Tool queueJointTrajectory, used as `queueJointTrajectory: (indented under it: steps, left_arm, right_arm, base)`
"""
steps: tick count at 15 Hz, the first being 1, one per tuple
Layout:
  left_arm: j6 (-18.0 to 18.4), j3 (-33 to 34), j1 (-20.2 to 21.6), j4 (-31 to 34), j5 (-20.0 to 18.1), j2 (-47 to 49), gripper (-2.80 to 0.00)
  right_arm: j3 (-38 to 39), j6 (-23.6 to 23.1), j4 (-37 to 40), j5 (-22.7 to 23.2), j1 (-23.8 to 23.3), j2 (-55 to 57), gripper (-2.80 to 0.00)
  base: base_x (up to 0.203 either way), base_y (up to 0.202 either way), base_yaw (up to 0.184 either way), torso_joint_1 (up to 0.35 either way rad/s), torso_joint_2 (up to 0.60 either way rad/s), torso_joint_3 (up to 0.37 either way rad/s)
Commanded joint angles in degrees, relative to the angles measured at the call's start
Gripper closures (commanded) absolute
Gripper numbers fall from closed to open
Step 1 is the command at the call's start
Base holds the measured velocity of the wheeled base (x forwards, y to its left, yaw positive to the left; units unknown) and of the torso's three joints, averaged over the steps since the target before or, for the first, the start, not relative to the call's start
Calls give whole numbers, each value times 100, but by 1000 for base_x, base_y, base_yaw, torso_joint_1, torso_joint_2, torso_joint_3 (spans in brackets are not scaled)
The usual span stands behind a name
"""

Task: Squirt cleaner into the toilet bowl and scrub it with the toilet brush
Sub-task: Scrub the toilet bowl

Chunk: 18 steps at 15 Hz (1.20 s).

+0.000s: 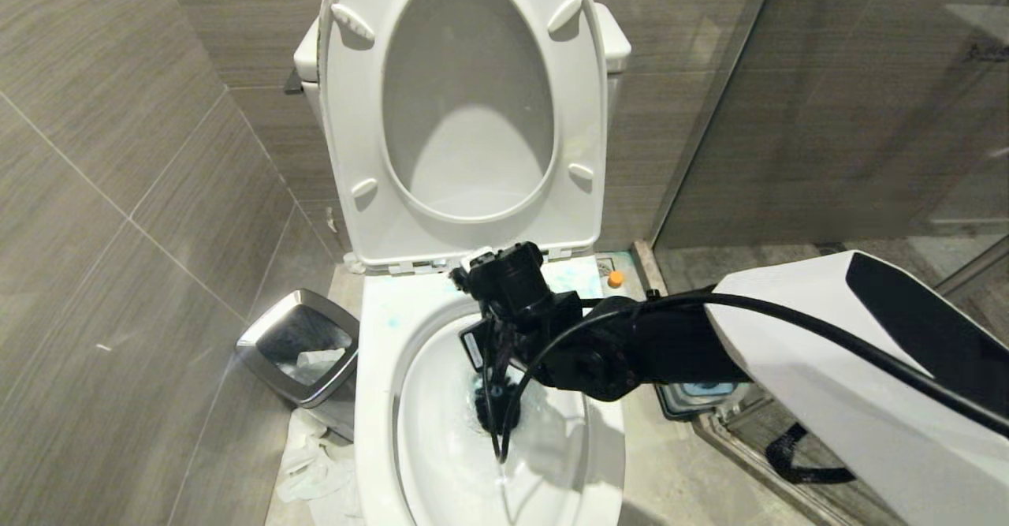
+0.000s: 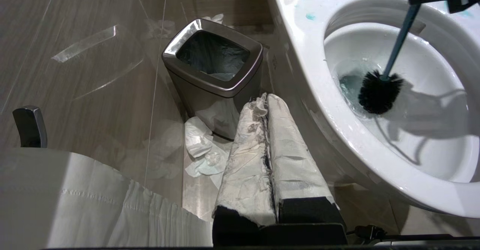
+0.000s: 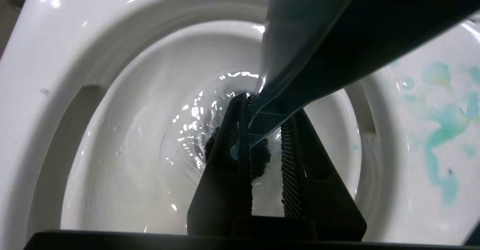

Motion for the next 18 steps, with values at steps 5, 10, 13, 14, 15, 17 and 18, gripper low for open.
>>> queueJointTrajectory:
  steps: [5,10,13,14,15,17,18]
  left_arm:
    - [0,0,1,-1,0,7,0]
    - [0,0,1,-1,0,7,0]
    - [0,0,1,-1,0,7,0]
    - [0,0,1,-1,0,7,0]
    - [0,0,1,-1,0,7,0]
    - [0,0,1,-1,0,7,0]
    - [0,0,1,-1,0,7,0]
  right_arm:
    - [-213,-112,-306,-507,222,-562,0]
    - [-129,-62,-308,-480,221,-224,0]
    - [597,249,-331,-559,358,-297,0]
    - [836,468,-332,-587,446,-306,0]
    - [891,616,-338,-630,475,-210,0]
    - [798,793,-356,-733,478,61,0]
    - [708,809,-358,-746,463,130,0]
  base:
    - [0,0,0,0,0,0]
    - [0,0,0,0,0,0]
    - [0,0,0,0,0,0]
    - [0,0,0,0,0,0]
    - [0,0,0,0,0,0]
    - [0,0,0,0,0,0]
    - [0,0,0,0,0,0]
